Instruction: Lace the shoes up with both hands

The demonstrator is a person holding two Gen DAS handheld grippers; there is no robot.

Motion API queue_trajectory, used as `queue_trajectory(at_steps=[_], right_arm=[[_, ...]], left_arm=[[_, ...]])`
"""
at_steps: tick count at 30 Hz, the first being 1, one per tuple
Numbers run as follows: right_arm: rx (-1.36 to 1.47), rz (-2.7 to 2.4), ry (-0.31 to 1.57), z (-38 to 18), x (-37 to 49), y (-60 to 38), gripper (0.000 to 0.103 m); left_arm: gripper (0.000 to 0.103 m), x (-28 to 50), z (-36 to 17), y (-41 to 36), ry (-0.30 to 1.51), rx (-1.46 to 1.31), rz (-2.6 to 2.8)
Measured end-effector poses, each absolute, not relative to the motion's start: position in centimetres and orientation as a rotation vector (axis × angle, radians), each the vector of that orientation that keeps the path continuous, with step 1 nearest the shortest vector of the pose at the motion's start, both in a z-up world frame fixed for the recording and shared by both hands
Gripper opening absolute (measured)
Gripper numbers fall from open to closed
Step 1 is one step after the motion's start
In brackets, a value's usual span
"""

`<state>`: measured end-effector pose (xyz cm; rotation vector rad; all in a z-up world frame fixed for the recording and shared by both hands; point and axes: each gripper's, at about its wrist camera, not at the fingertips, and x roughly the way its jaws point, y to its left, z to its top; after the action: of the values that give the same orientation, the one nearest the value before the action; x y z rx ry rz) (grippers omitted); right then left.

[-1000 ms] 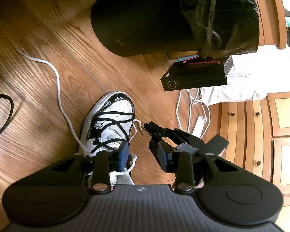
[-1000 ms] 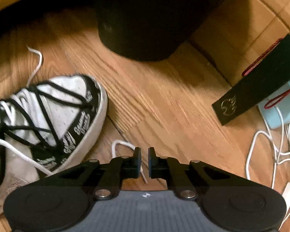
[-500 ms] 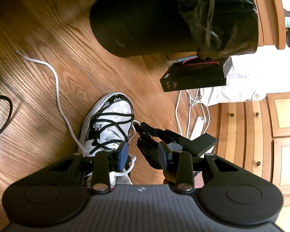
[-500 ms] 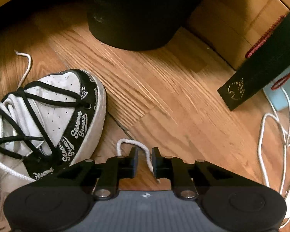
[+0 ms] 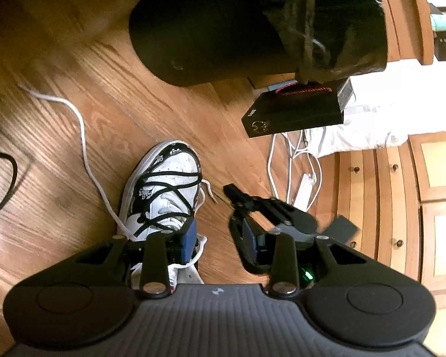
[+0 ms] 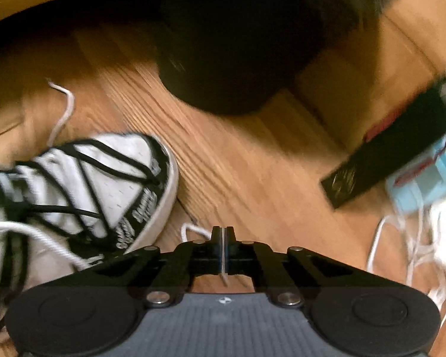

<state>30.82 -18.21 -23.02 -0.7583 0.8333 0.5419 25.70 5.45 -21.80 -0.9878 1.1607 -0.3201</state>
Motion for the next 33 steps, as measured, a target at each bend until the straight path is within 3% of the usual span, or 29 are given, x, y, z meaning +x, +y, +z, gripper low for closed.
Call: queue_trajectory(at_steps=[5, 8, 33], right_arm=[[-0.847, 0.59, 0.85, -21.9, 29.9, -18.6, 0.005], [-0.822, 0.583, 0.922, -23.4, 31.2, -19.4, 0.012], [-0.684, 0.545, 1.029, -27.1, 34.4, -18.5, 0.012]], left_arm=[[0.041, 25.6, -21.9, 5.5, 1.155, -0.994, -0.309], [0.041, 25.5, -22.1, 5.5, 1.16, -0.999, -0.303], [0.043, 25.7, -22.1, 5.8, 1.151, -1.025, -0.31]])
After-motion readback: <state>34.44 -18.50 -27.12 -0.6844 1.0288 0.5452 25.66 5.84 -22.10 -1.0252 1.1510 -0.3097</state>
